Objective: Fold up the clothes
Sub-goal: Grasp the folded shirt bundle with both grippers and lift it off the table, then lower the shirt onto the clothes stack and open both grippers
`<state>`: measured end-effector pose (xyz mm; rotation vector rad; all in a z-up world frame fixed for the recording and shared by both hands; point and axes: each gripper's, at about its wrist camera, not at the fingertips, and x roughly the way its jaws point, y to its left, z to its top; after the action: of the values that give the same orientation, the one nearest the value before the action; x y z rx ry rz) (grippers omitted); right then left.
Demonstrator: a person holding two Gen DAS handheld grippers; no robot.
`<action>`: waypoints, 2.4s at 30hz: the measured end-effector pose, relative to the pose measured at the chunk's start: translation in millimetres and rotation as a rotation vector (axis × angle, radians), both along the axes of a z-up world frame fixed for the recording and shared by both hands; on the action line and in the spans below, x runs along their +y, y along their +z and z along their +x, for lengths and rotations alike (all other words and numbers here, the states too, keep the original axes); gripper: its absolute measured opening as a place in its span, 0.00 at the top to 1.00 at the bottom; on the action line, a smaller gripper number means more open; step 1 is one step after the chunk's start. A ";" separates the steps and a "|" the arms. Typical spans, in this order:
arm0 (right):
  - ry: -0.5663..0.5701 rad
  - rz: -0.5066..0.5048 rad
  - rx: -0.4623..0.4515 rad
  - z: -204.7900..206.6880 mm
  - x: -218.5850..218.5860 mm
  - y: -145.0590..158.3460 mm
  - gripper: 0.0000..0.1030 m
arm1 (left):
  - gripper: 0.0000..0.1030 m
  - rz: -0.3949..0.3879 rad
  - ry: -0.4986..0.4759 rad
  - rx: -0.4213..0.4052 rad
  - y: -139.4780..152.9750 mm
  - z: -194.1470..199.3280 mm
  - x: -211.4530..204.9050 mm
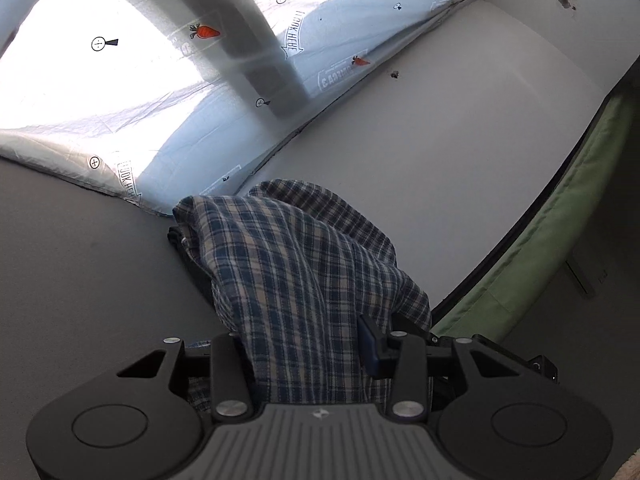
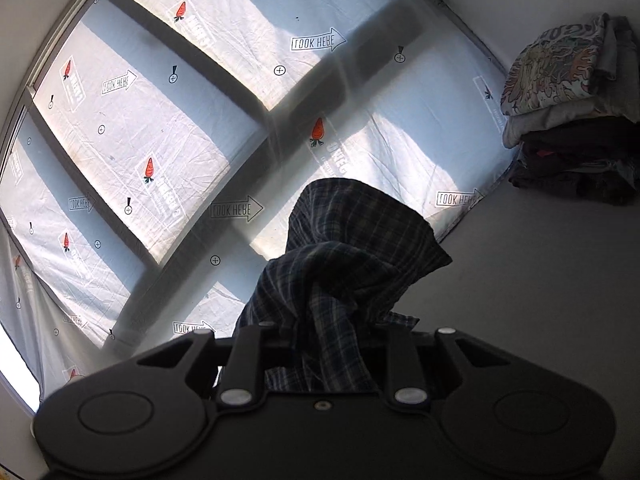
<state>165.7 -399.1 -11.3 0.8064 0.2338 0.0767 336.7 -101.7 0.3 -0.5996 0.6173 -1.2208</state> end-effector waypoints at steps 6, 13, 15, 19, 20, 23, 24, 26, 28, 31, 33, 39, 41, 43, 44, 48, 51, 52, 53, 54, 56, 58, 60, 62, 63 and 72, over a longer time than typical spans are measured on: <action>-0.057 -0.073 -0.050 -16.0 -103.2 5.9 0.77 | 0.59 -0.004 -0.040 -0.078 4.5 -18.1 -108.1; -0.012 -0.213 -0.126 -4.3 -260.2 39.4 0.77 | 0.59 -0.050 0.000 -0.114 17.6 -19.2 -258.3; -0.002 -0.250 -0.134 2.4 -303.9 52.7 0.77 | 0.59 -0.055 0.008 -0.140 25.4 -14.9 -298.4; -0.006 -0.338 -0.126 31.0 -376.4 78.1 0.77 | 0.59 -0.065 0.025 -0.192 40.9 -6.4 -378.6; -0.009 -0.369 -0.124 39.6 -389.1 83.7 0.77 | 0.59 -0.060 0.035 -0.217 44.2 -3.2 -393.5; -0.013 -0.455 -0.129 65.6 -421.0 97.9 0.77 | 0.59 -0.046 0.066 -0.281 52.3 7.6 -434.1; -0.012 -0.477 -0.134 73.8 -429.1 101.5 0.77 | 0.59 -0.042 0.072 -0.296 53.9 13.5 -444.1; -0.011 -0.511 -0.143 93.8 -445.8 107.3 0.77 | 0.59 -0.033 0.081 -0.323 56.3 25.3 -462.7; -0.012 -0.550 -0.150 115.2 -459.9 111.1 0.77 | 0.59 -0.029 0.086 -0.345 56.0 39.8 -479.1; -0.014 -0.601 -0.145 149.2 -476.3 110.5 0.75 | 0.58 -0.007 0.120 -0.342 46.3 65.9 -501.3; -0.019 -0.621 -0.131 175.9 -483.9 103.5 0.67 | 0.58 0.051 0.187 -0.350 33.3 83.0 -515.4; -0.142 -0.730 -0.131 235.4 -483.1 69.2 0.43 | 0.54 0.316 0.424 -0.330 2.4 133.4 -536.5; -0.165 -0.826 -0.167 235.4 -469.6 63.3 0.45 | 0.45 0.295 0.481 -0.307 -0.1 138.8 -529.4; -0.130 -0.976 -0.201 233.8 -451.4 55.8 0.54 | 0.31 0.287 0.526 -0.351 -0.4 135.7 -527.9; -0.089 -1.031 -0.184 238.1 -444.8 52.2 0.58 | 0.30 0.296 0.534 -0.372 -0.7 135.1 -529.2; -0.049 -1.034 -0.019 272.5 -443.7 28.2 0.69 | 0.28 0.388 0.599 -0.377 -13.0 139.8 -536.6; -0.059 -0.906 0.121 300.8 -466.0 2.6 0.69 | 0.16 0.440 0.635 -0.298 -30.7 150.3 -535.8; -0.062 -0.903 0.142 305.2 -468.3 -3.6 0.69 | 0.14 0.452 0.633 -0.273 -37.6 157.8 -533.1; -0.066 -0.907 0.158 308.5 -469.5 -9.0 0.68 | 0.14 0.463 0.631 -0.248 -44.5 165.4 -530.4; -0.070 -0.912 0.174 311.9 -470.6 -14.4 0.67 | 0.13 0.474 0.628 -0.224 -51.3 172.9 -527.7; -0.077 -0.920 0.205 318.6 -473.0 -25.3 0.67 | 0.12 0.466 0.603 -0.186 -61.2 179.9 -520.6; -0.078 -0.938 0.216 320.1 -470.9 -26.7 0.67 | 0.08 0.468 0.607 -0.194 -62.2 174.0 -515.1; -0.079 -0.951 0.216 317.7 -468.5 -26.9 0.66 | 0.08 0.491 0.612 -0.218 -58.2 175.0 -518.9; -0.080 -0.958 0.203 311.3 -466.2 -25.7 0.65 | 0.08 0.505 0.616 -0.242 -49.0 171.6 -513.1; -0.080 -0.970 0.196 308.0 -463.2 -22.1 0.62 | 0.08 0.512 0.619 -0.254 -44.4 169.8 -510.1; -0.189 -1.008 0.112 265.8 -412.5 29.6 0.10 | 0.00 0.500 0.765 -0.445 19.8 93.2 -421.6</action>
<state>431.5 -811.6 18.3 -0.1750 0.2620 -0.2534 429.9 -523.4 20.1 -0.0955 0.2464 -0.4186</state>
